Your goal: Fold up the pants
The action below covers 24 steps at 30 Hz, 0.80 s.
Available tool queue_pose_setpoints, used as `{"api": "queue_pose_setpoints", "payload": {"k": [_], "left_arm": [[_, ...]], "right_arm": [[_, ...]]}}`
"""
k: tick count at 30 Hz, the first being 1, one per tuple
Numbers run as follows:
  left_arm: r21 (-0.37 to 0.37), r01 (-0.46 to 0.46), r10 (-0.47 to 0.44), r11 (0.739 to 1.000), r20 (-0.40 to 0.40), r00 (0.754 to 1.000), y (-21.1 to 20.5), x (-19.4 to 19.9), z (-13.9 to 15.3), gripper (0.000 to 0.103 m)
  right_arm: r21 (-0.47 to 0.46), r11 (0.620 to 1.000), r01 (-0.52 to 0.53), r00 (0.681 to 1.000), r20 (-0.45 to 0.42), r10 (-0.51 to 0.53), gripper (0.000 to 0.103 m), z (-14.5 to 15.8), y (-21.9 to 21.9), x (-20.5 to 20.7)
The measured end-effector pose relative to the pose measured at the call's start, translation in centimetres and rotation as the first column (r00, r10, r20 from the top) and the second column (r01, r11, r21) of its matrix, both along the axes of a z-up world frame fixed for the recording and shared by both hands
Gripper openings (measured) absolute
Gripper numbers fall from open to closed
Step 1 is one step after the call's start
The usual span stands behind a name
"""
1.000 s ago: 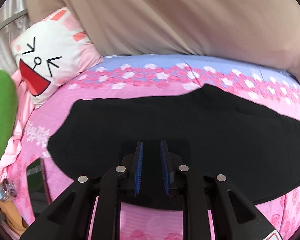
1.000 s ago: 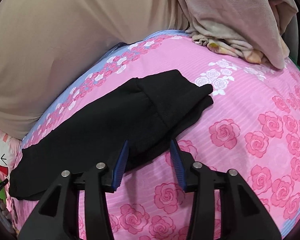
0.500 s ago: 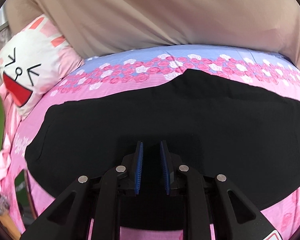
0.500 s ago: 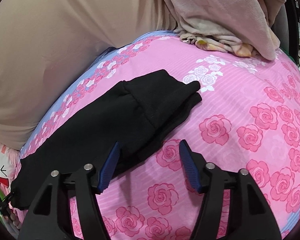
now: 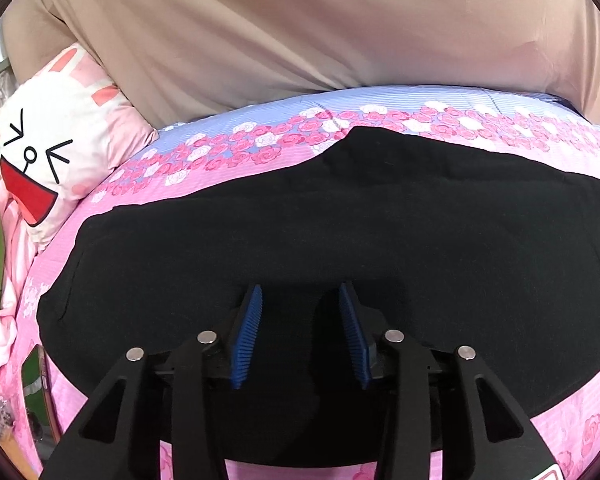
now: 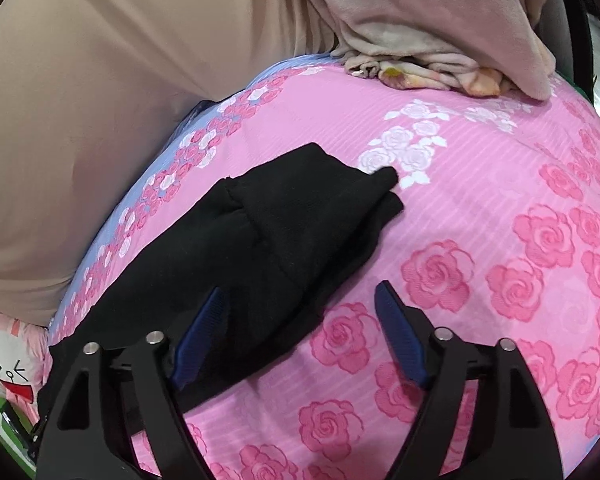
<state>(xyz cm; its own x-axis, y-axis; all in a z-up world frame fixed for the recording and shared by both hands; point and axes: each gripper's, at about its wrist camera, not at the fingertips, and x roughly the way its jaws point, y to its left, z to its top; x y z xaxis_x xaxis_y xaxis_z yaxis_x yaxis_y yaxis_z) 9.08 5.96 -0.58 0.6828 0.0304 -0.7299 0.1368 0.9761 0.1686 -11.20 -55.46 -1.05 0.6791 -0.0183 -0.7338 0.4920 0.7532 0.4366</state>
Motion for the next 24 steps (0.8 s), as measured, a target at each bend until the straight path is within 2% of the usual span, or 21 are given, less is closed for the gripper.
{"api": "queue_pose_setpoints", "payload": {"k": [1,3,4,5,6,7,9,12,15,18,20,22,23,24], "left_arm": [[0.000,-0.001,0.001,1.000,0.000,1.000,0.0,0.0,0.0,0.039],[-0.008,-0.001,0.001,1.000,-0.004,1.000,0.1,0.0,0.0,0.039],[-0.011,-0.002,0.002,1.000,-0.005,1.000,0.0,0.0,0.0,0.039],[-0.010,-0.001,0.001,1.000,-0.006,1.000,0.2,0.0,0.1,0.039],[-0.008,-0.001,0.001,1.000,-0.005,1.000,0.2,0.0,0.1,0.039],[-0.005,0.000,0.000,1.000,-0.005,1.000,0.1,0.0,0.0,0.040],[-0.005,0.001,-0.001,1.000,-0.005,1.000,0.2,-0.1,0.1,0.040],[-0.011,0.003,-0.003,1.000,-0.005,1.000,0.2,-0.1,0.1,0.040],[-0.022,0.006,-0.006,1.000,-0.002,1.000,0.2,-0.1,0.0,0.042],[-0.039,0.012,-0.012,0.999,0.002,1.000,0.3,-0.3,0.0,0.045],[-0.053,0.014,-0.014,0.998,0.009,1.000,0.4,-0.6,0.0,0.046],[-0.062,0.015,-0.015,0.998,0.016,1.000,0.5,-0.9,0.1,0.047],[-0.072,0.016,-0.015,0.997,0.017,1.000,0.6,-1.0,0.2,0.047],[-0.084,0.017,-0.015,0.996,0.018,1.000,0.8,-1.1,0.2,0.047]], "right_arm": [[-0.006,1.000,-0.003,1.000,-0.003,0.002,0.088,0.0,0.1,0.4],[-0.026,1.000,-0.004,1.000,-0.007,0.004,0.088,-0.1,0.2,1.2],[-0.034,0.999,-0.005,1.000,-0.005,0.005,0.083,-0.1,0.3,1.5],[-0.036,0.999,-0.015,1.000,-0.002,0.015,0.074,-0.2,0.3,1.9],[-0.032,0.999,-0.025,1.000,0.003,0.025,0.047,-0.3,0.4,2.1],[-0.030,0.999,-0.031,0.999,0.005,0.032,0.037,-0.3,0.5,2.4],[-0.050,0.998,-0.040,0.999,0.010,0.041,0.026,0.0,1.0,2.7],[-0.082,0.996,-0.037,0.997,0.069,0.042,0.020,2.1,2.5,2.4],[-0.110,0.990,-0.094,0.978,0.178,0.113,0.019,6.3,5.6,2.3],[-0.185,0.955,-0.234,0.923,0.265,0.278,0.019,10.9,11.4,3.1],[-0.244,0.902,-0.355,0.864,0.283,0.416,0.019,13.0,16.9,4.2],[-0.272,0.828,-0.491,0.790,0.261,0.554,0.019,13.0,23.0,6.0],[-0.274,0.798,-0.538,0.764,0.241,0.598,0.019,12.3,25.3,6.8],[-0.267,0.749,-0.607,0.728,0.192,0.658,0.019,10.6,28.6,8.1]]}}
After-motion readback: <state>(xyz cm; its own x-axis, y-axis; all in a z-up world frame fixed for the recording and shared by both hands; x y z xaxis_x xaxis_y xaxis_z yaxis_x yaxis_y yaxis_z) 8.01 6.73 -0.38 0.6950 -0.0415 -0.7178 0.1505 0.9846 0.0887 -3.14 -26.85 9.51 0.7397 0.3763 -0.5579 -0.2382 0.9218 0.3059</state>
